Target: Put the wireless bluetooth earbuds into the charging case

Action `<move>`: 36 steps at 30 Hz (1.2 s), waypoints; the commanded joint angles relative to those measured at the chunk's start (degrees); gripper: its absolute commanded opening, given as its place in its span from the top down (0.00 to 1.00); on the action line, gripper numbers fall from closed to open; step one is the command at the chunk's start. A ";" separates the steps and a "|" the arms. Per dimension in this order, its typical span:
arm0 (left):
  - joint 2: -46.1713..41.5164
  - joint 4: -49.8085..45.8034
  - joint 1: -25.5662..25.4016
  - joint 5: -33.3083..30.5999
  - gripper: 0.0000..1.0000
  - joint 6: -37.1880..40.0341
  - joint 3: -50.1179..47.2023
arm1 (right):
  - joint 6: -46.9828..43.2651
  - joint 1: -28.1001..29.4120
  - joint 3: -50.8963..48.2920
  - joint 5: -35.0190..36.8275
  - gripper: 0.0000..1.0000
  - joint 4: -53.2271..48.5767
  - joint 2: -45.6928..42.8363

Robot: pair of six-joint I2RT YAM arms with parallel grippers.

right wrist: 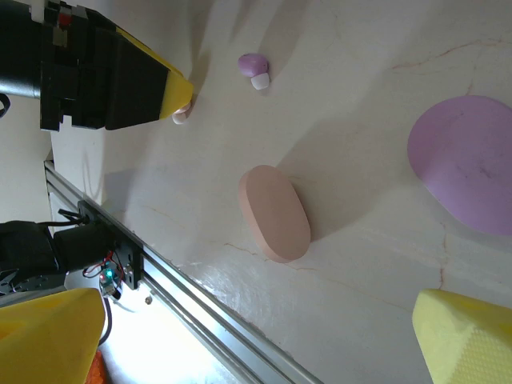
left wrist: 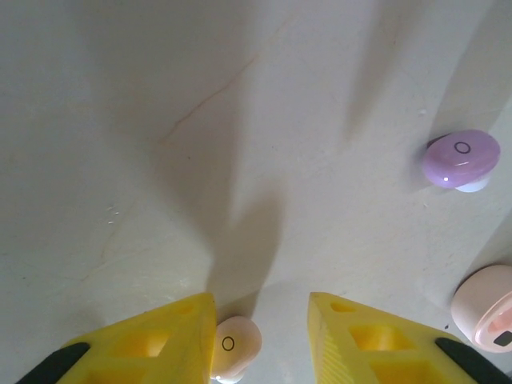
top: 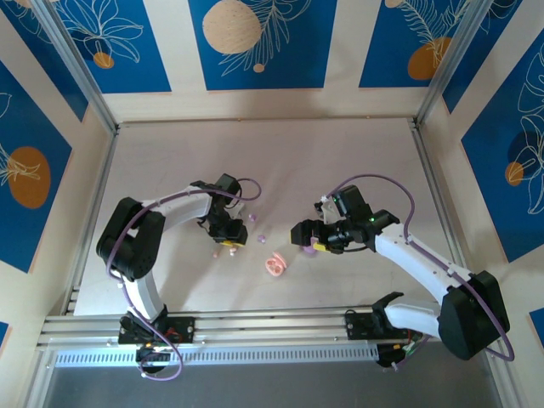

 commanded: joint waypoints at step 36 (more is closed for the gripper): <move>-2.98 0.65 -1.92 4.30 0.61 -1.41 -5.51 | 0.70 -0.28 -1.46 -2.09 0.01 0.51 -1.23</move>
